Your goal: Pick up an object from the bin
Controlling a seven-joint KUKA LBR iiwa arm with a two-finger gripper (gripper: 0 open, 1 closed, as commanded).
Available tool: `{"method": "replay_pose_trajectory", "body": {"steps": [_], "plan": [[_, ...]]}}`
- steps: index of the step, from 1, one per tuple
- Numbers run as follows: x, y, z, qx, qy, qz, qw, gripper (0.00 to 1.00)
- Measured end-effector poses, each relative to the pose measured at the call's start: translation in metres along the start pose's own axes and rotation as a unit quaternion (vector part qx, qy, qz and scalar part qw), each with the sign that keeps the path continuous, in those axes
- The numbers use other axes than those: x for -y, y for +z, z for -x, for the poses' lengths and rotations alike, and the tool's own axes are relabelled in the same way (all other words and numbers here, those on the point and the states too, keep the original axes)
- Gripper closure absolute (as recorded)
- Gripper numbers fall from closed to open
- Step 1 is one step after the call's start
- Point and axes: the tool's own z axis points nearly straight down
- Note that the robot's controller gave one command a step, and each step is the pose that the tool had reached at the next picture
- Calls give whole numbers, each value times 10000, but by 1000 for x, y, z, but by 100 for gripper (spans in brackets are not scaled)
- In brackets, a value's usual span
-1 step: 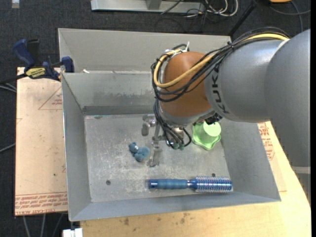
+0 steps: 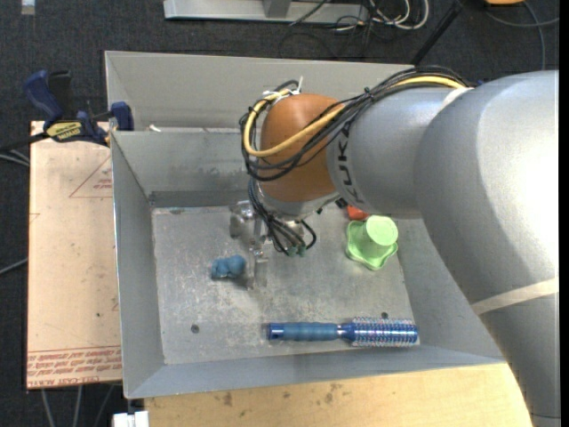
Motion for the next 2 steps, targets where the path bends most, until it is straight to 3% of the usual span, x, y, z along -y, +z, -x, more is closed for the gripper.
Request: {"method": "replay_pose_trajectory", "body": {"steps": [1,2], "plan": [[-34,-2,3,15,-1531,3,9882,0],[-38,-1,-7,0,-3004,1,9538,0]]}}
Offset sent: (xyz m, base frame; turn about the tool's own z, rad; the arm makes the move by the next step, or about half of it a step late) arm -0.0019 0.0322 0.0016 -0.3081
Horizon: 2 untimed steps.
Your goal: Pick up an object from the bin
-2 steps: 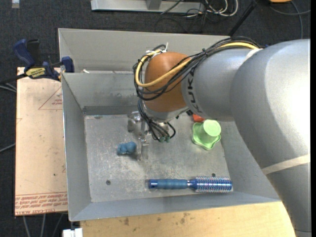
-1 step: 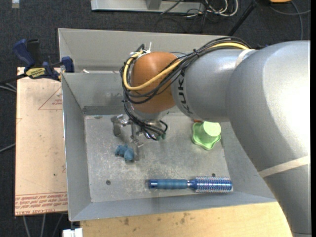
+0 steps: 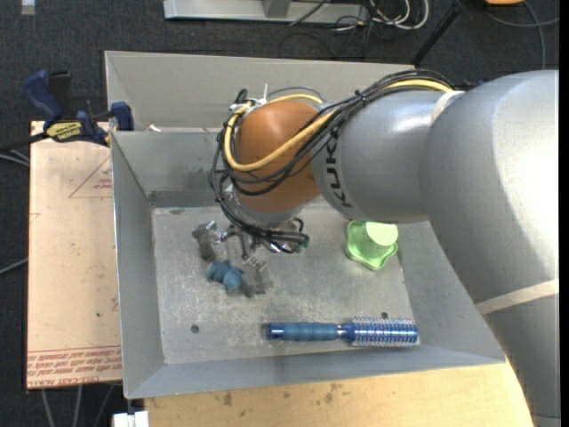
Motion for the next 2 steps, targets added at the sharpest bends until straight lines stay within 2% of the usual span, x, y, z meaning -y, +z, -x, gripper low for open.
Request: {"method": "replay_pose_trajectory", "body": {"steps": [1,2], "plan": [[-20,0,-5,-4,-614,3,9981,0],[-19,-1,-5,0,-606,3,9982,100]]}}
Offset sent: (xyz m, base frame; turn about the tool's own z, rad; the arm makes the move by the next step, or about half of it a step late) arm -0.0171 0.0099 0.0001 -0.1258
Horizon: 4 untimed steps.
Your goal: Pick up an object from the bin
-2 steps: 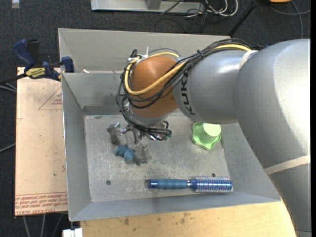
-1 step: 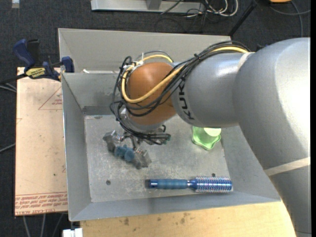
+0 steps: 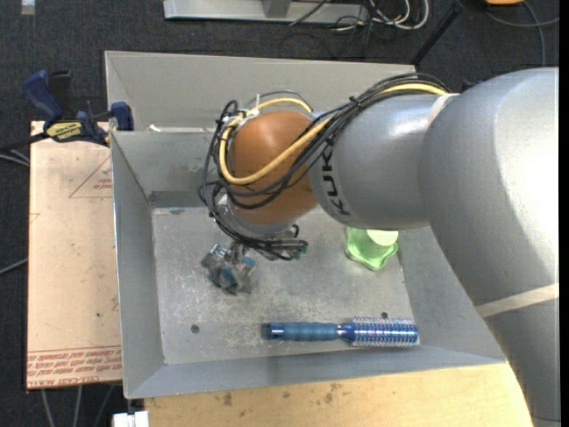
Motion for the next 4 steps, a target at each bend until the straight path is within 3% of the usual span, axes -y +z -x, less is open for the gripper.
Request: {"method": "replay_pose_trajectory", "body": {"steps": [1,2,3,4], "plan": [[30,-117,8,46,-59,-42,10000,100],[28,-111,7,10,-66,-4,10000,0],[25,-64,0,-14,-105,14,9999,0],[72,4,23,8,14,-3,10000,0]]}}
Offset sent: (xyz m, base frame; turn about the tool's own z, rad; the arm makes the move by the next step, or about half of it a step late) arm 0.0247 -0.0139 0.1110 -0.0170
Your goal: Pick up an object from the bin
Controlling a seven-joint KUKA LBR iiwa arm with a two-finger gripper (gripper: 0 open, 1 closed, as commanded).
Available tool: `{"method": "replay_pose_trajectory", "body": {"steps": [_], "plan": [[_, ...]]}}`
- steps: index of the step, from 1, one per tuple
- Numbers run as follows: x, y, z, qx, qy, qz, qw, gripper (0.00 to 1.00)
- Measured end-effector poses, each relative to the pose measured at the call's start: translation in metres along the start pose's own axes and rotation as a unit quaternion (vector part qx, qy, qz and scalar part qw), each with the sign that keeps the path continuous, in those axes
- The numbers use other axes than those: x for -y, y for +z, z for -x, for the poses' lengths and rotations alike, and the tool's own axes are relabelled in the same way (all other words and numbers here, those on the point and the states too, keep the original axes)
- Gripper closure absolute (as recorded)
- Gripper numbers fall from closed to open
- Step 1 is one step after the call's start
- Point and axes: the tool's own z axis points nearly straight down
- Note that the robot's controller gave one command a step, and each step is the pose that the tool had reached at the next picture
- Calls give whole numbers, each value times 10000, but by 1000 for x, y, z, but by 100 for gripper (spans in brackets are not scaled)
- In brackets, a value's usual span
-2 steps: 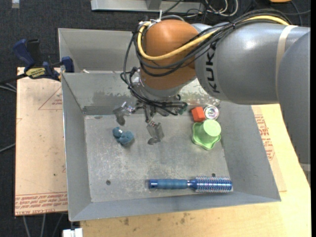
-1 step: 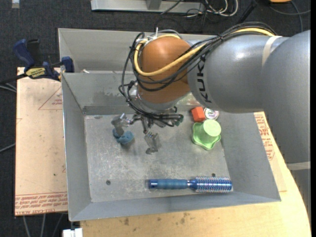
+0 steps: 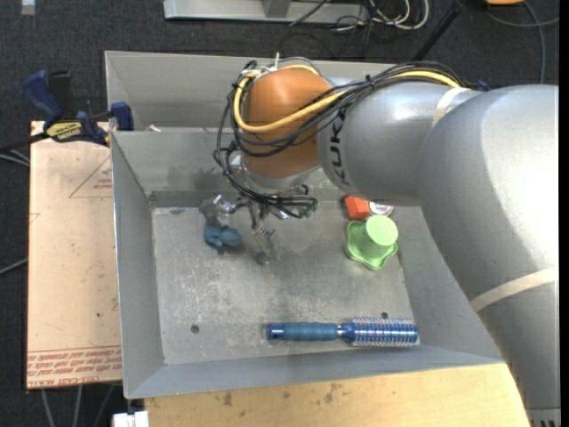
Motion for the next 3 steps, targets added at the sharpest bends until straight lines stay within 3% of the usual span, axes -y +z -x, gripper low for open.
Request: {"method": "replay_pose_trajectory", "body": {"steps": [1,2,3], "plan": [[-27,-4,17,2,-44,6,10000,0],[-25,-5,16,2,-19,3,10000,100],[-49,-180,51,46,46,-31,10000,100]]}}
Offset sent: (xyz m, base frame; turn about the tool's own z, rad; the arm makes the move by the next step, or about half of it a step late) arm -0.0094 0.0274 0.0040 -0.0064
